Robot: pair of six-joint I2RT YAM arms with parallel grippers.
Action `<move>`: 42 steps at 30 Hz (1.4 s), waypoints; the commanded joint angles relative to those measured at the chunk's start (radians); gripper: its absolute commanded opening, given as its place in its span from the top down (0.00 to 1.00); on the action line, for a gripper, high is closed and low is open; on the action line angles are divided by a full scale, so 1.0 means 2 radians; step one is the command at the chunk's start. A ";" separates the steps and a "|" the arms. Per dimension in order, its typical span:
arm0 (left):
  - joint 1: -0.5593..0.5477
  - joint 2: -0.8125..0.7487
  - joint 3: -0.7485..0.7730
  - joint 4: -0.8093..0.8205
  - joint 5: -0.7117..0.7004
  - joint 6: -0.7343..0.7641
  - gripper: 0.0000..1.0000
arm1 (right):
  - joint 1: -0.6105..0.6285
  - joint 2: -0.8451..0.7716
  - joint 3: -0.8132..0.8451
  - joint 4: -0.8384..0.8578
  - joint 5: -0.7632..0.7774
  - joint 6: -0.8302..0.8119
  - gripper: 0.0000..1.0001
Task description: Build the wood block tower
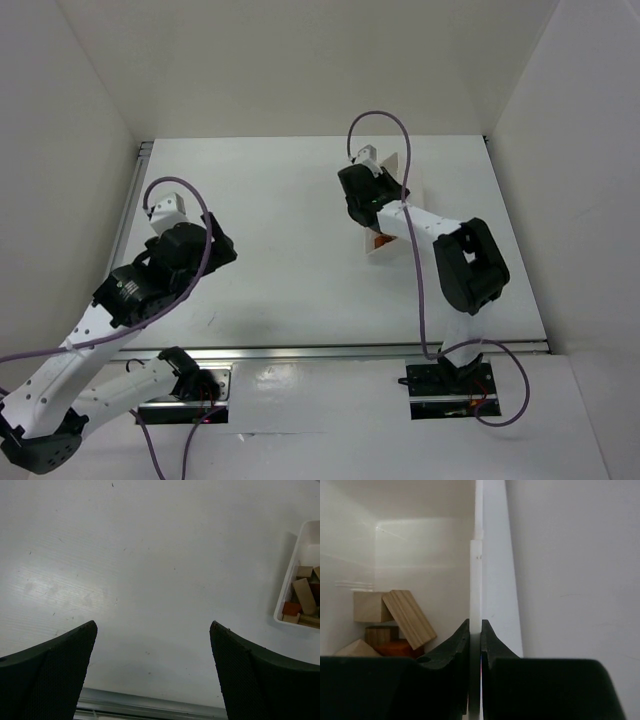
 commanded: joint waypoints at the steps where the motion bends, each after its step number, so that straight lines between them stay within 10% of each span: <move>1: -0.001 -0.024 -0.005 -0.007 -0.004 -0.013 0.01 | 0.027 0.009 0.073 0.032 0.140 -0.018 1.00; 4: -0.001 -0.035 -0.005 -0.003 -0.004 -0.013 0.01 | 0.052 0.057 0.131 -0.020 0.216 0.041 1.00; 6: -0.001 -0.040 -0.005 -0.008 -0.004 -0.013 0.01 | 0.079 0.120 0.230 -0.263 0.217 0.220 1.00; 14: -0.001 -0.049 0.000 -0.039 -0.004 -0.024 0.01 | 0.124 0.300 0.388 -0.530 0.221 0.339 1.00; 37: -0.001 -0.088 -0.006 -0.034 0.009 -0.014 0.00 | 0.129 0.201 0.388 -0.577 0.221 0.220 1.00; 42: -0.001 -0.093 -0.006 -0.034 0.009 -0.014 0.00 | 0.129 0.153 0.372 -0.489 0.221 0.093 1.00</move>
